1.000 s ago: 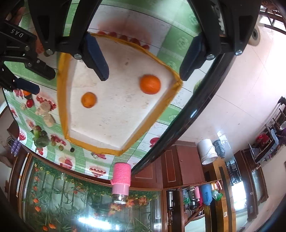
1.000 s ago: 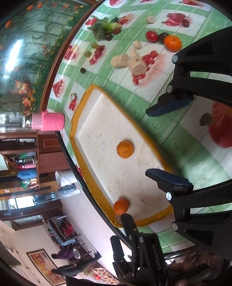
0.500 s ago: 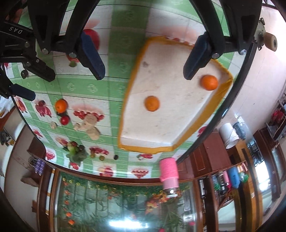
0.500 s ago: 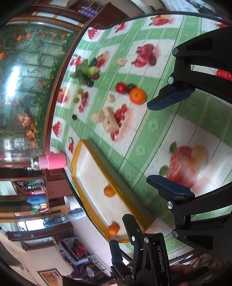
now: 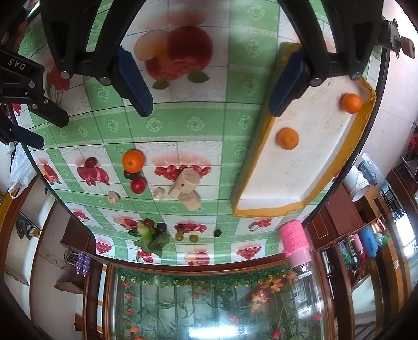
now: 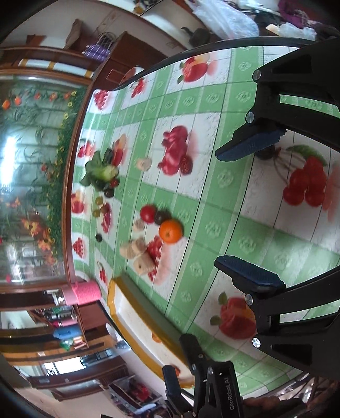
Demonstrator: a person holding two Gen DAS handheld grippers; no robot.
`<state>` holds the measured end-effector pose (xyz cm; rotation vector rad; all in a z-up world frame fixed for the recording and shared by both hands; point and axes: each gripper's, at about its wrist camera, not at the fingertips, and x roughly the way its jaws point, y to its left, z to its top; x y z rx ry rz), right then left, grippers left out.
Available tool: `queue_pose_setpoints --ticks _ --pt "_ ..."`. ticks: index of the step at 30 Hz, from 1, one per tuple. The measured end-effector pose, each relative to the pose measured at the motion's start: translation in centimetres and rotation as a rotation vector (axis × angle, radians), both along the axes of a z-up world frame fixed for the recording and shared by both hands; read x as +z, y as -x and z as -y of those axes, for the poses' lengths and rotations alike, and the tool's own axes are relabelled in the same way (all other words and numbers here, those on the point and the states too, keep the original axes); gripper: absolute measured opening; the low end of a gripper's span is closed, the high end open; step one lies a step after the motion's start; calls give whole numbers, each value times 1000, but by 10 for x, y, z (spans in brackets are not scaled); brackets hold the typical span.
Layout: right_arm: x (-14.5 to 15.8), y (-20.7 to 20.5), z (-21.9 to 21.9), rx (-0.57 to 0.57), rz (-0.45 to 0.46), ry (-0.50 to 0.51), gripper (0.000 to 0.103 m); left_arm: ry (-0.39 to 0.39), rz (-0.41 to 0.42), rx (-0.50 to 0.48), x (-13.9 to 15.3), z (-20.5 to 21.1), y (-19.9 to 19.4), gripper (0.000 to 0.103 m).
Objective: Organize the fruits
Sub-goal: 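Withdraw both tools from the tray back over the tablecloth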
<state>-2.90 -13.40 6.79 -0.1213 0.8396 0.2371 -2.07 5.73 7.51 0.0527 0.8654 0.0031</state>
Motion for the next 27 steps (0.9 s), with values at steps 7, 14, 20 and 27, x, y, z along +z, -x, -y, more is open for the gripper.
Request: queue_pose_setpoints --ticks 7,14,20,27 --pt "-10 -17 6 1 -29 -12 75 -13 3 -13 3 13 -7 93" --pt "-23 -44 -15 46 -59 -19 75 -23 -3 5 3 9 -13 93" --pt "-33 -69 -30 61 -86 -27 75 -44 -8 16 1 2 -18 94" --pt "-45 -86 -51 93 -111 -30 75 -51 -19 30 -3 -7 -23 94"
